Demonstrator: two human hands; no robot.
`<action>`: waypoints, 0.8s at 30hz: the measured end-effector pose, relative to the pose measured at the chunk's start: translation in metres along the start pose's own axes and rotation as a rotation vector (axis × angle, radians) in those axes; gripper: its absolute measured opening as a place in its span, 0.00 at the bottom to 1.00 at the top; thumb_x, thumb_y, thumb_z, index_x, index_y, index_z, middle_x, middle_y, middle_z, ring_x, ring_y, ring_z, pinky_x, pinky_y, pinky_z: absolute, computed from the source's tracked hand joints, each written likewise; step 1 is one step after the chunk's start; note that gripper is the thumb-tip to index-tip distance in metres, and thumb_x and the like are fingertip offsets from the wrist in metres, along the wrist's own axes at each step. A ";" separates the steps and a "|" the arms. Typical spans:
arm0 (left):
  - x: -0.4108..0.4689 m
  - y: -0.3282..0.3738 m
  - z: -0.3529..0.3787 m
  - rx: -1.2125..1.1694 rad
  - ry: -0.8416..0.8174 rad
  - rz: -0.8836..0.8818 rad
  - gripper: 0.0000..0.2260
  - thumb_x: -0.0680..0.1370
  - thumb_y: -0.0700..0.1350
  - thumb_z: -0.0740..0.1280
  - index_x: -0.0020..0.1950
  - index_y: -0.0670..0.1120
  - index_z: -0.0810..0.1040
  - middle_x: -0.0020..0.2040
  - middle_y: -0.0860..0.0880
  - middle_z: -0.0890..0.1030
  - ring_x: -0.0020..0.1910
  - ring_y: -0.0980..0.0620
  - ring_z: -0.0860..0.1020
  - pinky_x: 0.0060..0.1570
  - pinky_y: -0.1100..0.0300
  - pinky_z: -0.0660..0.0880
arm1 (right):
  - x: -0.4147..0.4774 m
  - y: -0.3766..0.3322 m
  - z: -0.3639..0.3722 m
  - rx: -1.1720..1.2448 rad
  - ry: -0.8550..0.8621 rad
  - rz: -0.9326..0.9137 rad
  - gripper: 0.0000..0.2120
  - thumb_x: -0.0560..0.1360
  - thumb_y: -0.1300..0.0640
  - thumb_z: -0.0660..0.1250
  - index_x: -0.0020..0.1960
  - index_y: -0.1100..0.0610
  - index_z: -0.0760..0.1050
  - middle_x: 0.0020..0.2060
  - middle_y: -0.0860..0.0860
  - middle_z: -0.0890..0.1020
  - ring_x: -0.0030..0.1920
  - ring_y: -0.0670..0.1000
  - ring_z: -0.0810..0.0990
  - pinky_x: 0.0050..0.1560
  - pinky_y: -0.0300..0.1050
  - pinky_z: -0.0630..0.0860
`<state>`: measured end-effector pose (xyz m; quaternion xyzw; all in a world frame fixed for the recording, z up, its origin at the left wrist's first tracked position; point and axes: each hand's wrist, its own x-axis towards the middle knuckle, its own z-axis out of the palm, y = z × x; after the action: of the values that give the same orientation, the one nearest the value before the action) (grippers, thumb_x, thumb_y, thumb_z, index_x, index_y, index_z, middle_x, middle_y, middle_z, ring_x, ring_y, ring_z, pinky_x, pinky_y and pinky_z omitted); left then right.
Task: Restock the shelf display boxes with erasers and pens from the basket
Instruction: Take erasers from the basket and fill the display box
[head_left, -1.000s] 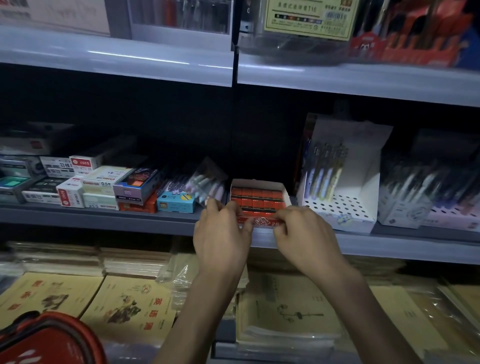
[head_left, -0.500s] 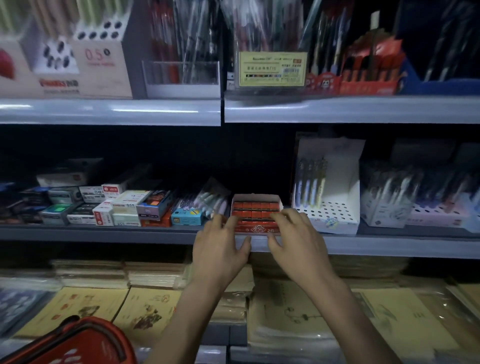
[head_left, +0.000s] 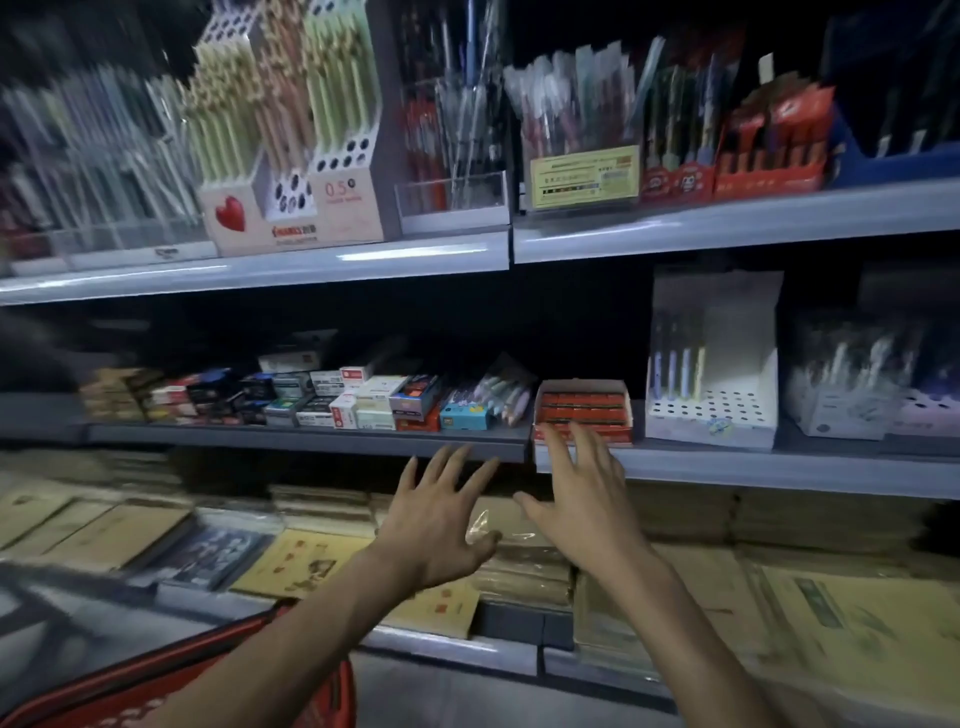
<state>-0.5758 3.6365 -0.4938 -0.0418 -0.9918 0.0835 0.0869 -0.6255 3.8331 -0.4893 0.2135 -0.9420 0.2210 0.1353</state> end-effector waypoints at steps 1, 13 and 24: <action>-0.005 -0.008 -0.005 0.033 -0.023 -0.002 0.40 0.77 0.70 0.55 0.84 0.58 0.42 0.85 0.46 0.48 0.83 0.44 0.46 0.79 0.38 0.48 | 0.004 -0.008 0.006 0.003 -0.001 -0.025 0.42 0.78 0.36 0.65 0.83 0.51 0.49 0.81 0.56 0.54 0.82 0.59 0.51 0.80 0.57 0.54; -0.124 -0.124 -0.005 0.272 -0.271 -0.216 0.44 0.77 0.72 0.57 0.84 0.55 0.39 0.85 0.43 0.47 0.83 0.41 0.45 0.78 0.33 0.48 | -0.027 -0.149 0.096 -0.018 -0.257 -0.531 0.39 0.78 0.40 0.67 0.81 0.52 0.55 0.78 0.56 0.60 0.78 0.60 0.58 0.77 0.56 0.60; -0.233 -0.179 0.037 0.228 -0.458 -0.333 0.45 0.77 0.70 0.60 0.84 0.53 0.42 0.84 0.41 0.48 0.83 0.39 0.48 0.78 0.34 0.50 | -0.069 -0.216 0.181 -0.152 -0.554 -0.857 0.31 0.78 0.43 0.66 0.76 0.56 0.65 0.73 0.59 0.66 0.75 0.61 0.63 0.75 0.58 0.61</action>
<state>-0.3662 3.4320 -0.5372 0.1515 -0.9631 0.1861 -0.1222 -0.4944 3.5960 -0.5928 0.6202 -0.7839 0.0116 -0.0256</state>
